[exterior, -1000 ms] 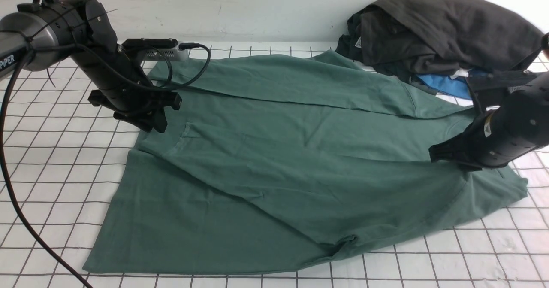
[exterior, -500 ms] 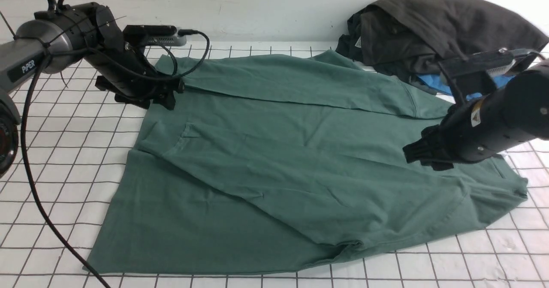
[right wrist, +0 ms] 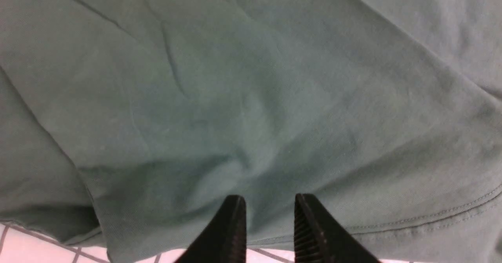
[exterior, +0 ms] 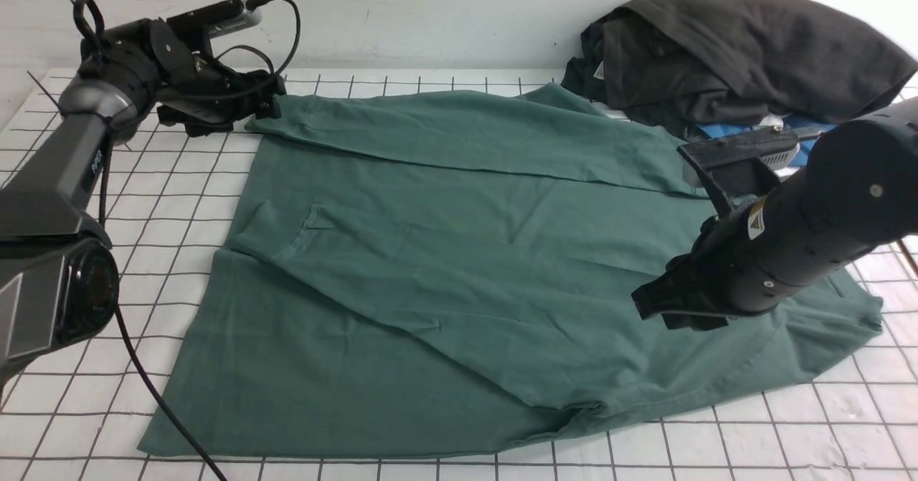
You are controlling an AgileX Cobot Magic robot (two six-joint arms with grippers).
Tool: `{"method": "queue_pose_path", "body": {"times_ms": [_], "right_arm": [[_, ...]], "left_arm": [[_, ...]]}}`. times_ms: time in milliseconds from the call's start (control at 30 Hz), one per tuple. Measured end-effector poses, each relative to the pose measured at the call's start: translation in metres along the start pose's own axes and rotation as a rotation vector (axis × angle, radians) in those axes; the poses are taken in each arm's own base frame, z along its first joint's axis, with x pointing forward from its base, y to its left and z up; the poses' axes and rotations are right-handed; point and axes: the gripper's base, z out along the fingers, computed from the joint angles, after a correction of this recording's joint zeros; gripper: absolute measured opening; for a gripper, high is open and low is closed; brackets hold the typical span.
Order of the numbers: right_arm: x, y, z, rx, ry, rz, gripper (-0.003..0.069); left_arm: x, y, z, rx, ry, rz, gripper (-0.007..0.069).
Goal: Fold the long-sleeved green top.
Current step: Use the left arm to clamp the cuff farthest from it, then use the left arm to drag and drop the cuff onto the cuff closest to the left arm
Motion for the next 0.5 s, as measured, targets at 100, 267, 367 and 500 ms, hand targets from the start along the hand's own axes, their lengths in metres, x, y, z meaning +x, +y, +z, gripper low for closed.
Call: {"method": "queue_pose_path", "body": {"times_ms": [100, 267, 367, 500], "right_arm": [[0.0, 0.0, 0.0, -0.004, 0.0, 0.005, 0.0168], [0.0, 0.001, 0.0, -0.011, 0.005, 0.013, 0.0168], [0.001, 0.001, 0.0, -0.01, 0.015, 0.012, 0.0168], [0.004, 0.001, 0.0, -0.009, 0.039, 0.012, 0.0168]], "left_arm": [[0.006, 0.005, 0.013, 0.001, -0.027, -0.012, 0.049], [0.006, 0.007, 0.024, 0.034, -0.111, -0.012, 0.0282], [0.005, 0.005, 0.023, 0.065, -0.119, 0.019, 0.0104], [-0.01, -0.009, 0.003, 0.12, -0.114, 0.105, 0.0023]]}}
